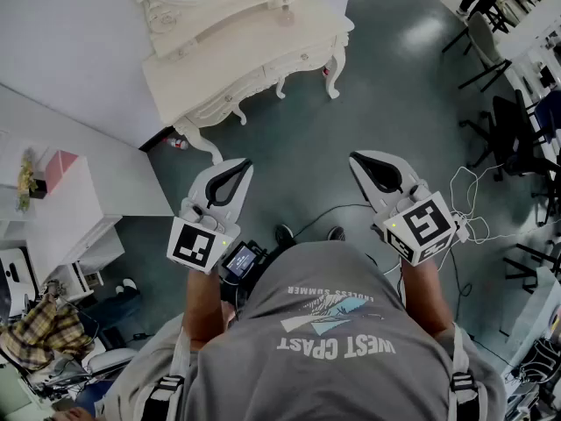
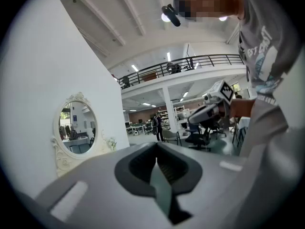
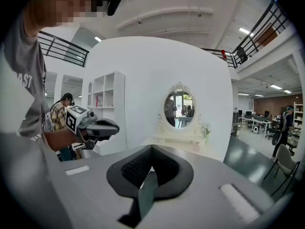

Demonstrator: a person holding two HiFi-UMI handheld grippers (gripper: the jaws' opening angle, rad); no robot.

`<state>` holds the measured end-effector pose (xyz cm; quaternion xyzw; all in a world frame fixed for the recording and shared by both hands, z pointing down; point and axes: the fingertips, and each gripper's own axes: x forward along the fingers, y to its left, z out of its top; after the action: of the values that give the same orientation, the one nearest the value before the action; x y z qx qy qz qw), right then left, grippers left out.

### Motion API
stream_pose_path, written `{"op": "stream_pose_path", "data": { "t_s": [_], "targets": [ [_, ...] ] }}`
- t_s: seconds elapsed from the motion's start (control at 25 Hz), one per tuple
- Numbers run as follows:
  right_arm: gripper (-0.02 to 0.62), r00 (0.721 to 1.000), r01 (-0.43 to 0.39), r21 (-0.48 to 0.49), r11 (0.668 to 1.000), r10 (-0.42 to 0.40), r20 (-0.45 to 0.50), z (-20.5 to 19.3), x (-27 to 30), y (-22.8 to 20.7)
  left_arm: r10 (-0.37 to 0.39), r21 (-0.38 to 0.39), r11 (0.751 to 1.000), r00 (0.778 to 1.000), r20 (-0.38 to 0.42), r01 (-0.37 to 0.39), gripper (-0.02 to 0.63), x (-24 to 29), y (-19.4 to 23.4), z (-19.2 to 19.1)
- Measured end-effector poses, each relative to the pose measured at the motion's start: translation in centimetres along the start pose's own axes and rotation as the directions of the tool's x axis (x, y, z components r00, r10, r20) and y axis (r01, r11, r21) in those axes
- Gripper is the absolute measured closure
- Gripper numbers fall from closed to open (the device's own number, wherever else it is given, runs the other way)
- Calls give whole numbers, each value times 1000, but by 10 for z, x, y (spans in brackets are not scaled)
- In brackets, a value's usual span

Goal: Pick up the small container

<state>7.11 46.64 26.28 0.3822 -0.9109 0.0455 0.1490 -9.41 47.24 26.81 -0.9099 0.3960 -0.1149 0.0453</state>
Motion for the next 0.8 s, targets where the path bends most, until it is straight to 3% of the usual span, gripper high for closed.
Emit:
{"op": "stream_pose_path", "data": {
  "t_s": [0.8],
  "targets": [
    [595, 998, 54, 60, 997, -55, 12, 4, 31, -9, -76, -10, 997, 997, -1, 76, 603, 17, 30, -17]
  ]
}}
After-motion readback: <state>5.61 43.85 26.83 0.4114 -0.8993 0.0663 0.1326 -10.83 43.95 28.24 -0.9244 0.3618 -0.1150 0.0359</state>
